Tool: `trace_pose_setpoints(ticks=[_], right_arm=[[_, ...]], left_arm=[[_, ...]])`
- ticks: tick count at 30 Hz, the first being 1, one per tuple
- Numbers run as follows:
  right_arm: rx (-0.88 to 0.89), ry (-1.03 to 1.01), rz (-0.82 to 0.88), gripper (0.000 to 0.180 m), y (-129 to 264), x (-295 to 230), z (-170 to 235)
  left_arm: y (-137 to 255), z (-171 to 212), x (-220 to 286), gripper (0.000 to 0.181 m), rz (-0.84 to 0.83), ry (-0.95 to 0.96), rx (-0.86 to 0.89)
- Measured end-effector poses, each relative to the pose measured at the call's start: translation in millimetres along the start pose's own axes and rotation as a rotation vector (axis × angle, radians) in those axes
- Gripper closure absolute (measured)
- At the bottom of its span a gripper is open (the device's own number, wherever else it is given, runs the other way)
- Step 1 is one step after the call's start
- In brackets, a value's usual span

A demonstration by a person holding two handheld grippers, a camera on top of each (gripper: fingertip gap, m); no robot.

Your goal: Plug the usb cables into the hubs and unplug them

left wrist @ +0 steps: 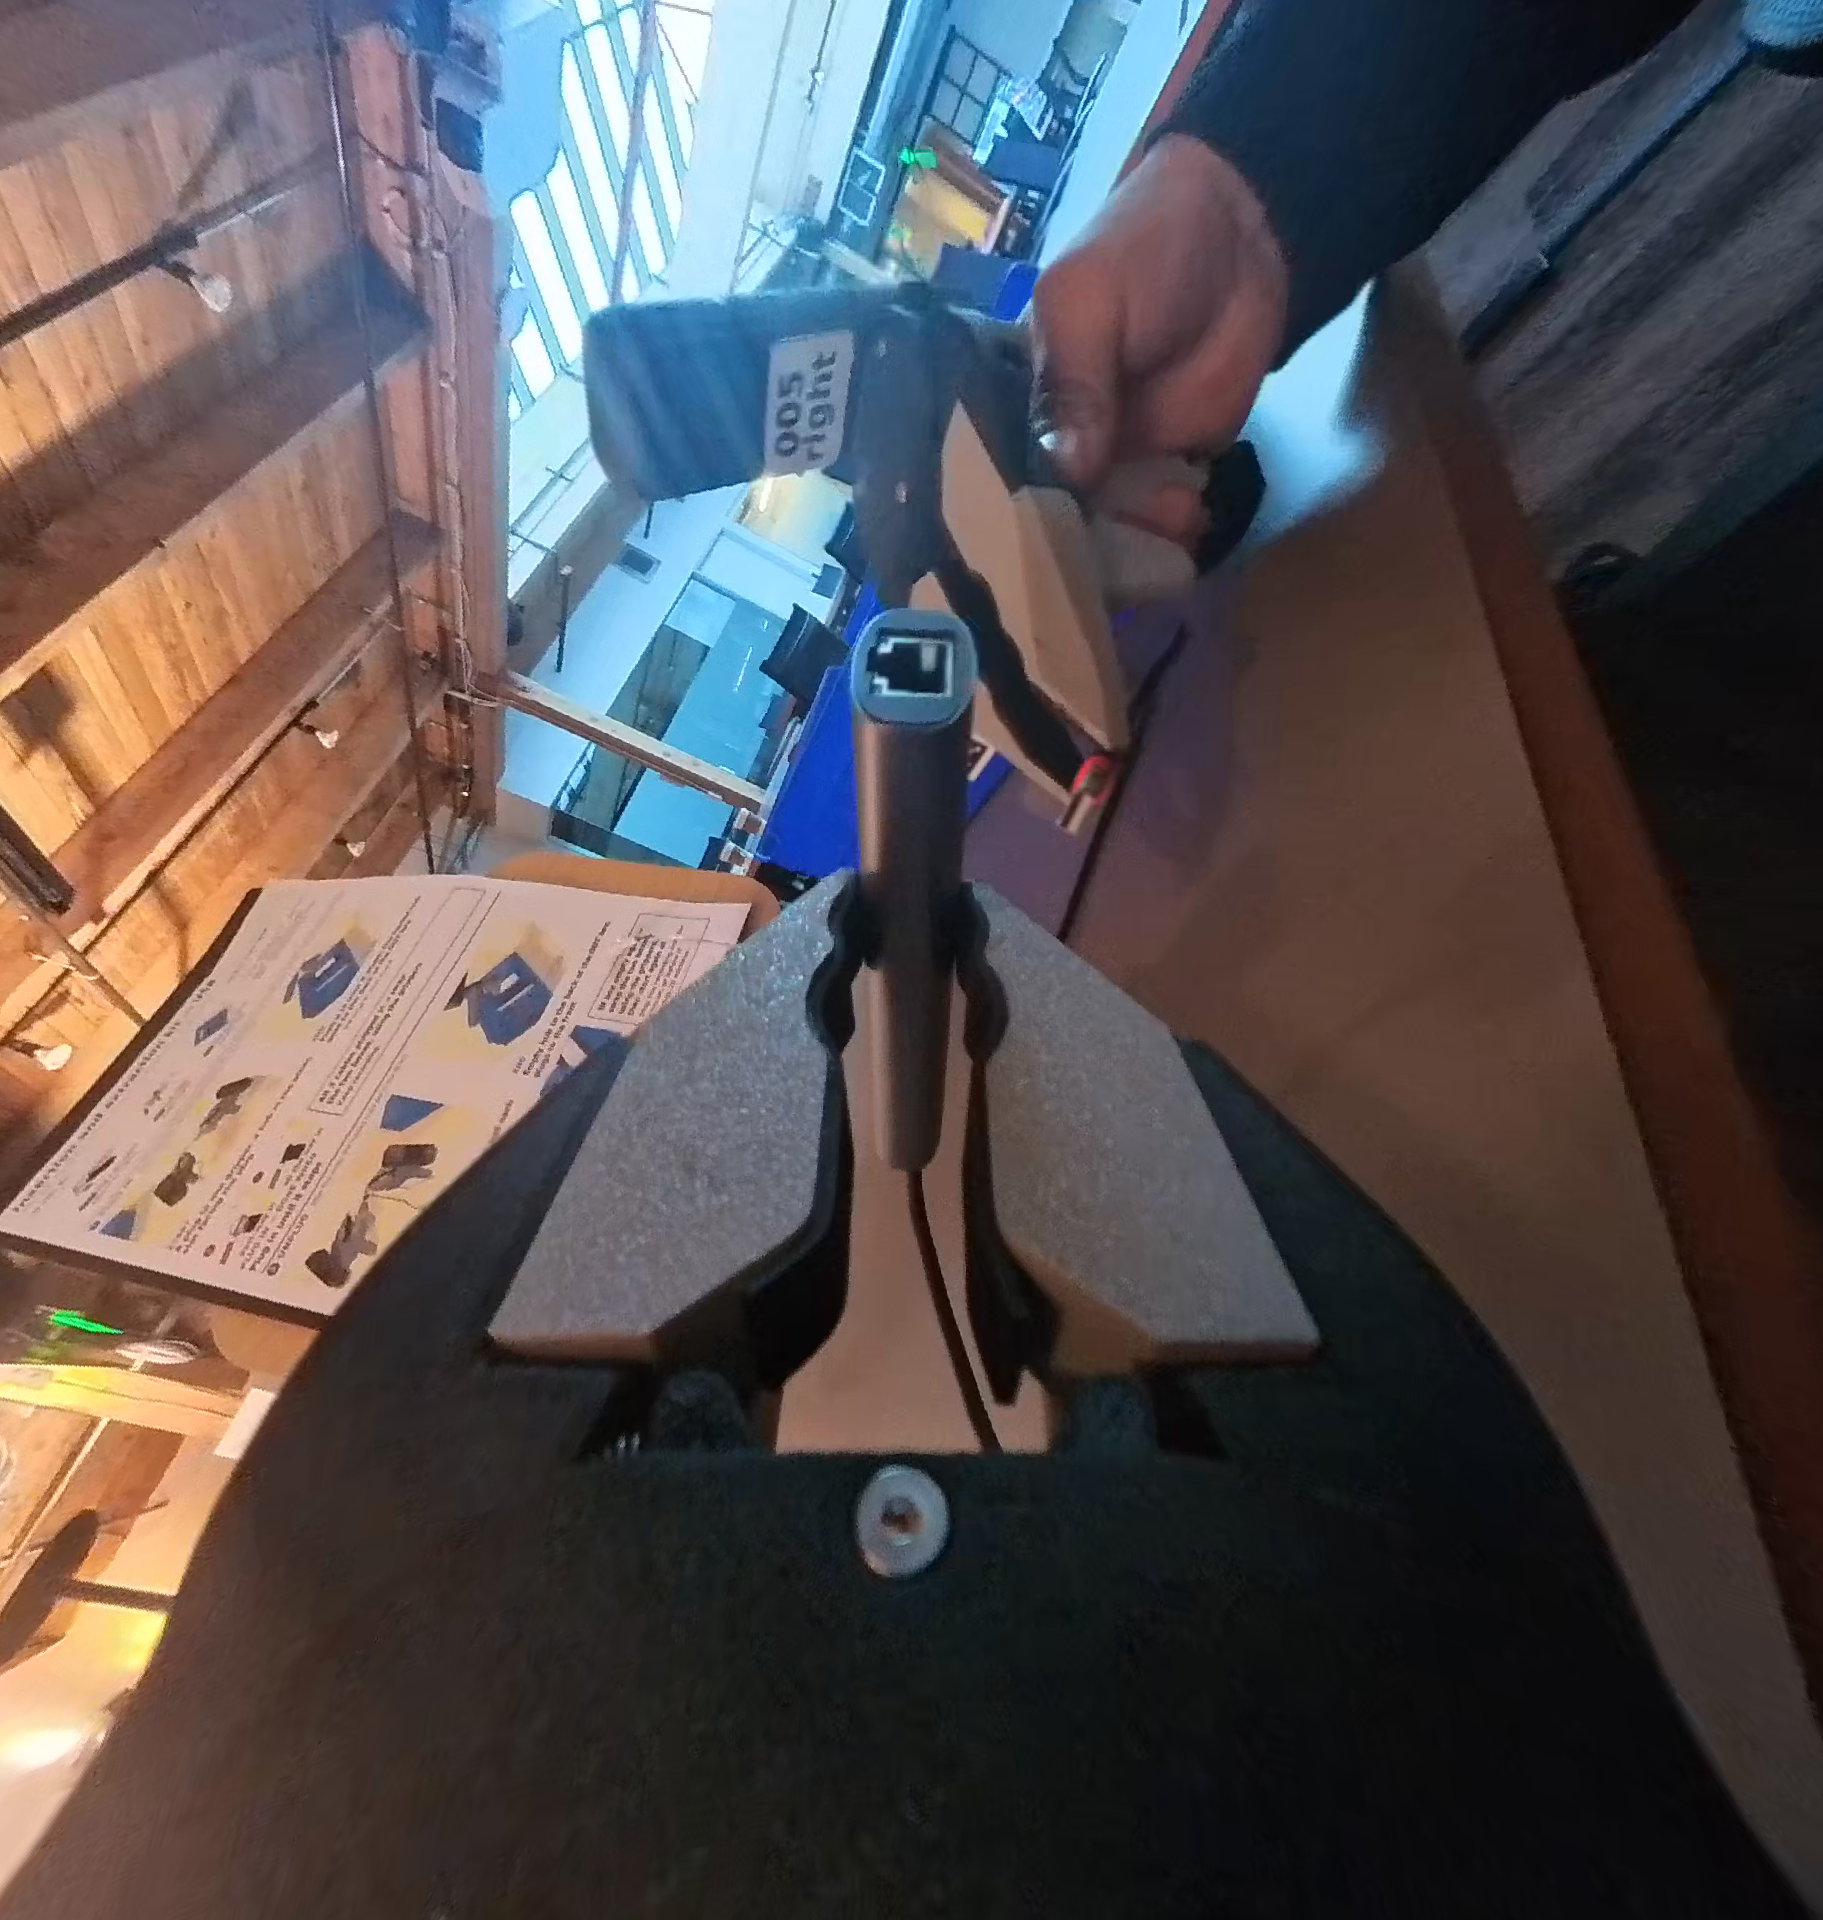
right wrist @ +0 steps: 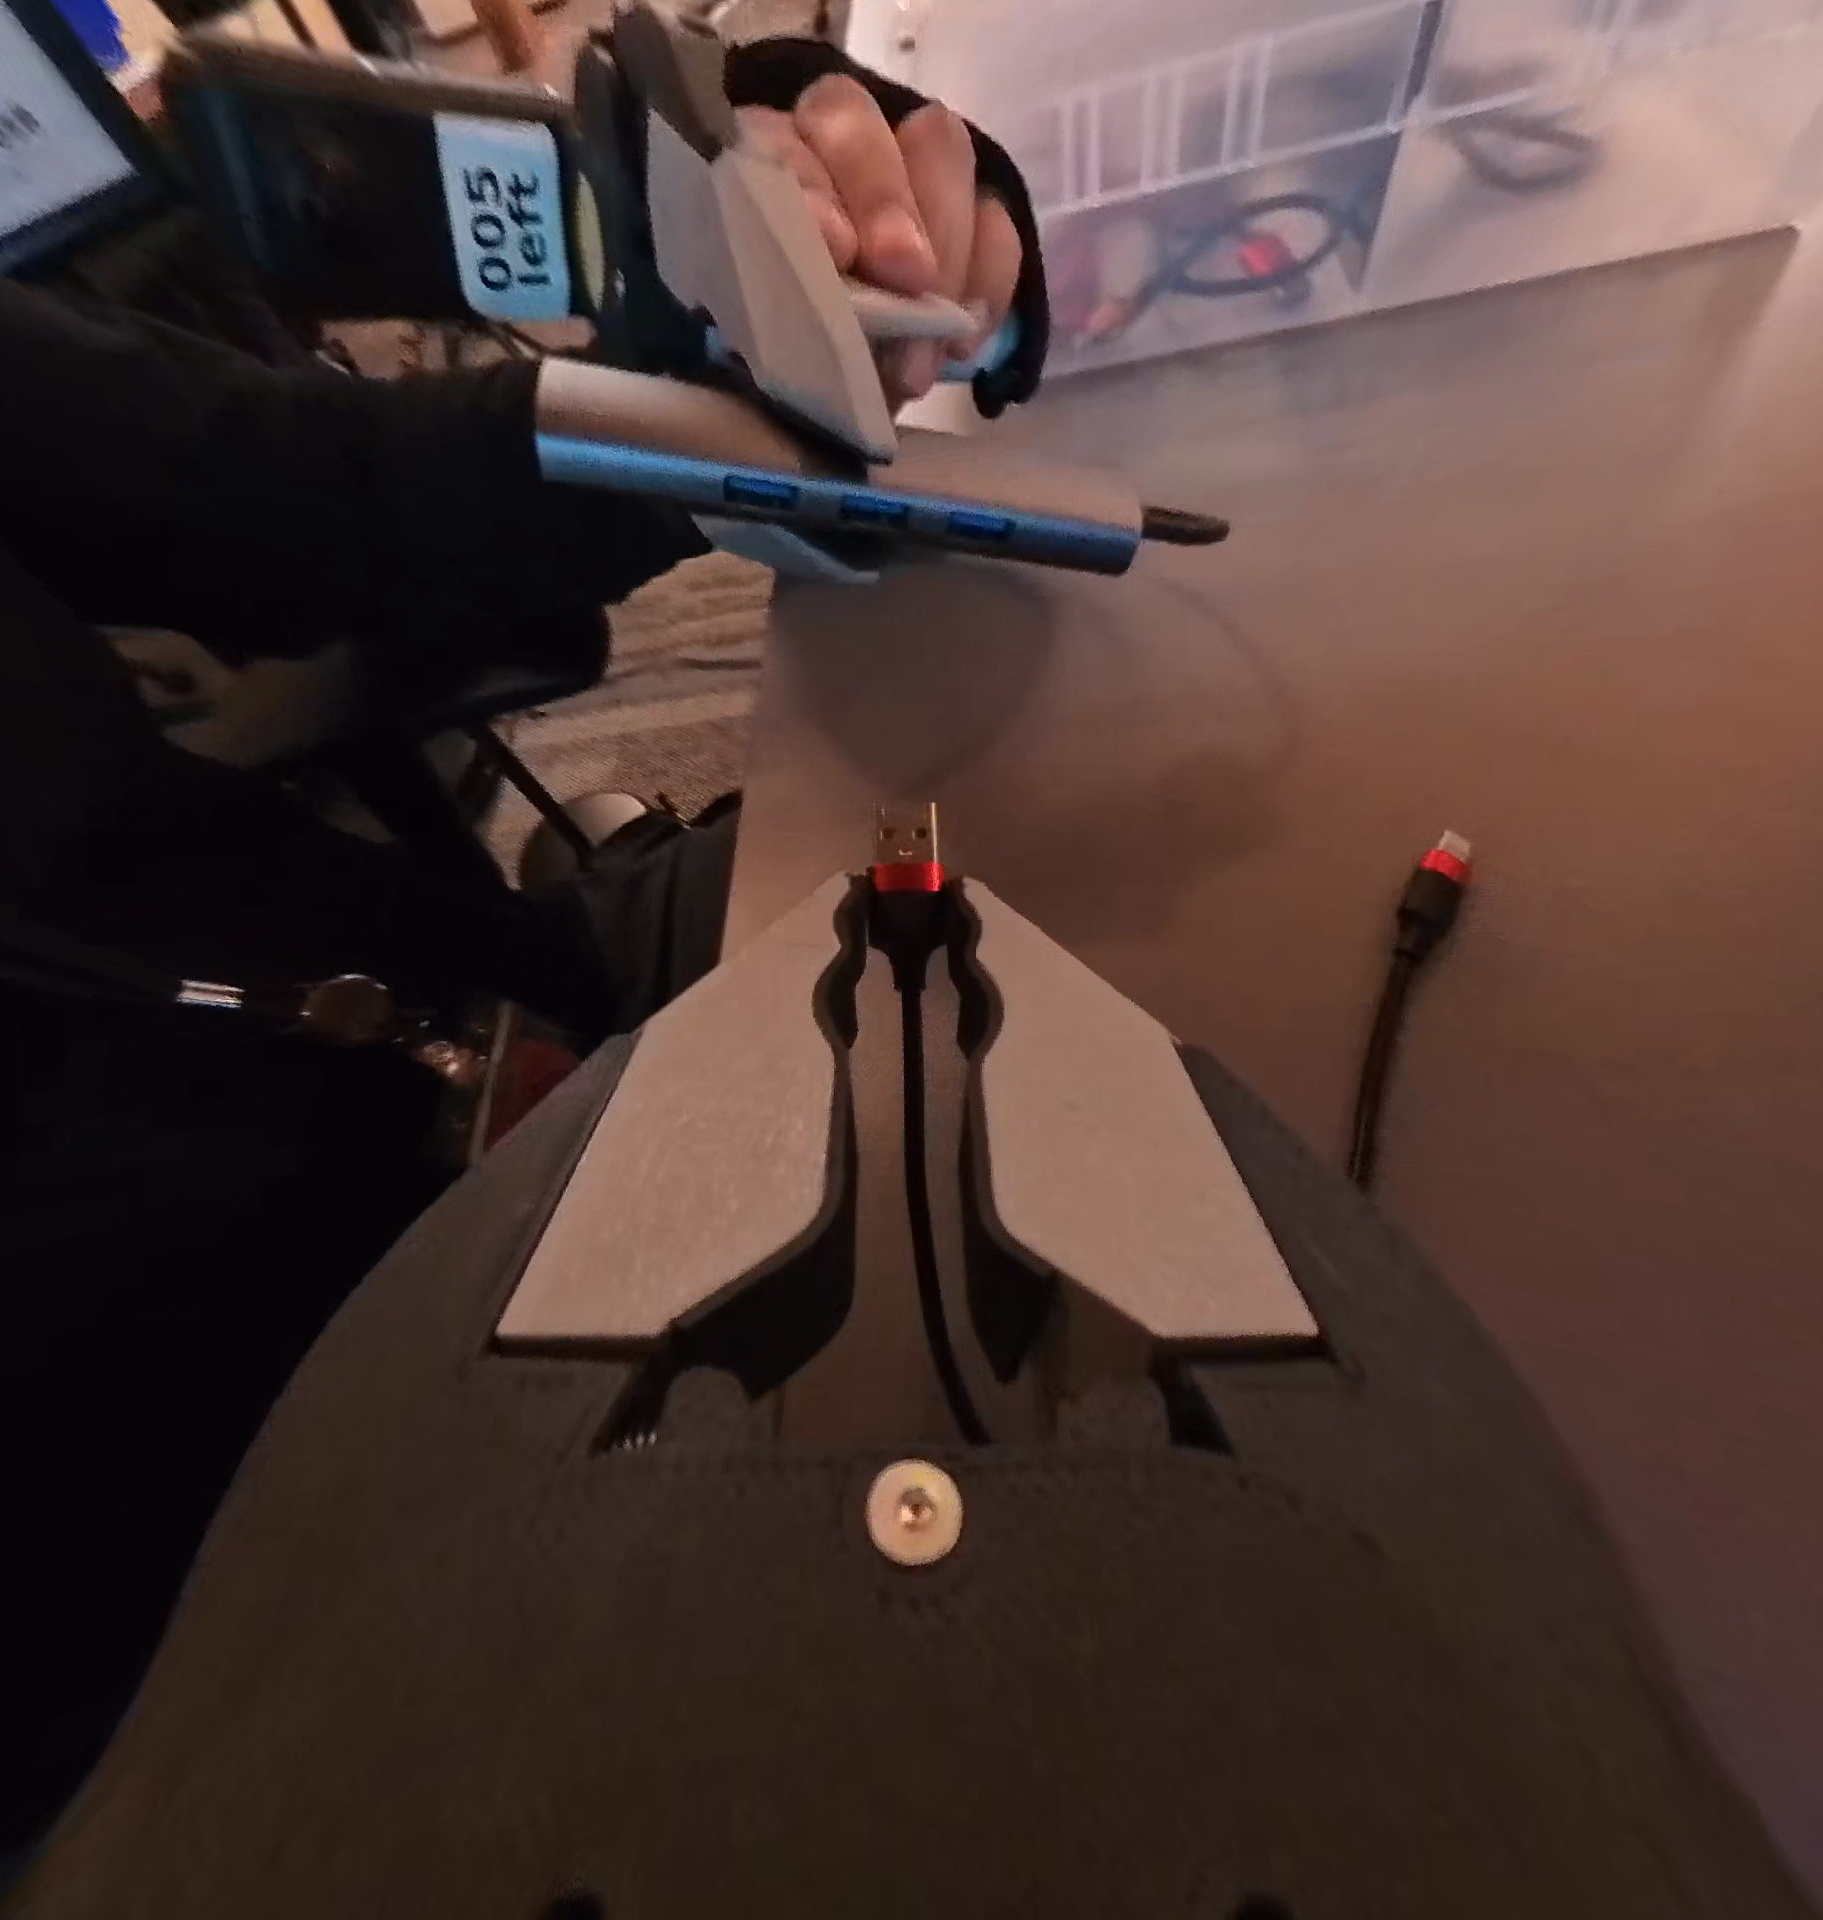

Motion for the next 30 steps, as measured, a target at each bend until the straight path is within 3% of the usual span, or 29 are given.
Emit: trace_pose_setpoints(ticks=[10,22,30], right_arm=[[-0.045,-0.046,-0.125,0.168,-9,-5,-34],[-0.029,-0.045,-0.144,0.168,-11,-1,-35],[-0.088,-0.031,-0.133,0.168,-18,-7,-34]], left_arm=[[0,-3,0,0.166,0.010,0.018,0.031],[-2,3,-2,0.167,0.035,0.158,0.040],[-5,5,5,0.166,0.075,0.131,0.013]])
Point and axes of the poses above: each gripper's, where its closed fingertips meet, y back along the fingers, z out of its underside, x = y × z across the jaws, the point moved 7 cm from there along y, back along the fingers, and after that the axes turned 9 degrees about x, right-handed, at the moved point
